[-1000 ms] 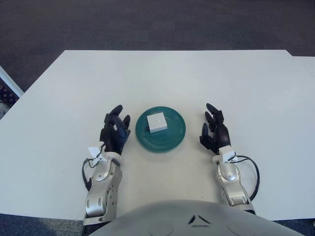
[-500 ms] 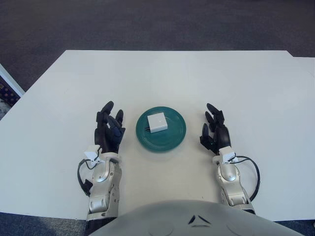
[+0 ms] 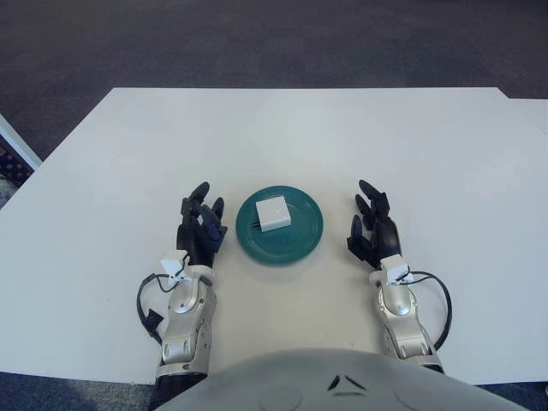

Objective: Put the charger into the plate.

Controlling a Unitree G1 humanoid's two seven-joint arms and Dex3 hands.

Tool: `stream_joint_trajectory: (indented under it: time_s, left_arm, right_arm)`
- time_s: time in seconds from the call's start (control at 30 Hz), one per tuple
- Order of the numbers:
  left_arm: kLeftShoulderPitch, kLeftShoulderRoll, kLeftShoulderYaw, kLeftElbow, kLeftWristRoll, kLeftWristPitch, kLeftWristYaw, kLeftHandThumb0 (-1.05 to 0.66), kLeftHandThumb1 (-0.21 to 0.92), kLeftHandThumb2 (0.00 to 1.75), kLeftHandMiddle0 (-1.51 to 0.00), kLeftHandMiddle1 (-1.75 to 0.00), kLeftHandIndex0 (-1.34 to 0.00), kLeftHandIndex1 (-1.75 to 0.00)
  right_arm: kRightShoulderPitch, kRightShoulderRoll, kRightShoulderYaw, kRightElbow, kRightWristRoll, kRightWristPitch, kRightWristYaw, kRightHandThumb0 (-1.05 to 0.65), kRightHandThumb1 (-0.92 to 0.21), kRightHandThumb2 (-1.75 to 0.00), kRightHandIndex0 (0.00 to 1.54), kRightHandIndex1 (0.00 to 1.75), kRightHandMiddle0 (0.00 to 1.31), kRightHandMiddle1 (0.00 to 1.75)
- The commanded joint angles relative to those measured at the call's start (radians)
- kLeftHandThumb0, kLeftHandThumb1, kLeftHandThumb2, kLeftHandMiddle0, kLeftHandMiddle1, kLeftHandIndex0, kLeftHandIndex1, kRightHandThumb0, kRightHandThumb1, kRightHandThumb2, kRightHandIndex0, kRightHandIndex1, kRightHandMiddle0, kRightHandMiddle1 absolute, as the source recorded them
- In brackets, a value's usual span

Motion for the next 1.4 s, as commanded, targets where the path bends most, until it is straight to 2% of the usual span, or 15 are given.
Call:
stream_joint_trajectory:
  time_s: [0.0,0.43,1.07,1.37]
  left_arm:
    - [0.015,0.015,0.006,0.038,0.015,0.083,-0.004,-0.96,0.92,0.93,-0.51,0.00,-0.07,-0.75]
    - [0.021,0.006,0.000,0.025,-0.026,0.189,-0.049,-0.95,0.92,0.93,-0.47,0.00,-0.10,-0.76]
    - [0.046,-0.005,-0.009,-0.010,-0.031,0.225,-0.079,-0.97,0.92,0.95,-0.41,0.00,-0.06,-0.73]
    - [0.048,-0.014,-0.005,-0.020,-0.038,0.236,-0.085,-0.97,0.92,0.94,-0.45,-0.02,-0.07,-0.73]
  right_arm:
    - [0.048,-0.008,-0.009,0.054,0.020,0.044,0.018,-0.79,-0.92,-0.90,0.36,0.02,0.01,0.61]
    - [0.064,-0.015,-0.020,0.020,0.041,0.047,0.048,-0.77,-0.92,-0.93,0.35,0.01,0.00,0.60]
    - [0.085,-0.010,-0.029,-0.038,0.058,0.091,0.078,-0.76,-0.92,-0.91,0.33,0.00,0.00,0.57]
    - [0.087,-0.009,-0.031,-0.057,0.081,0.110,0.092,-0.77,-0.92,-0.91,0.33,0.00,0.00,0.57]
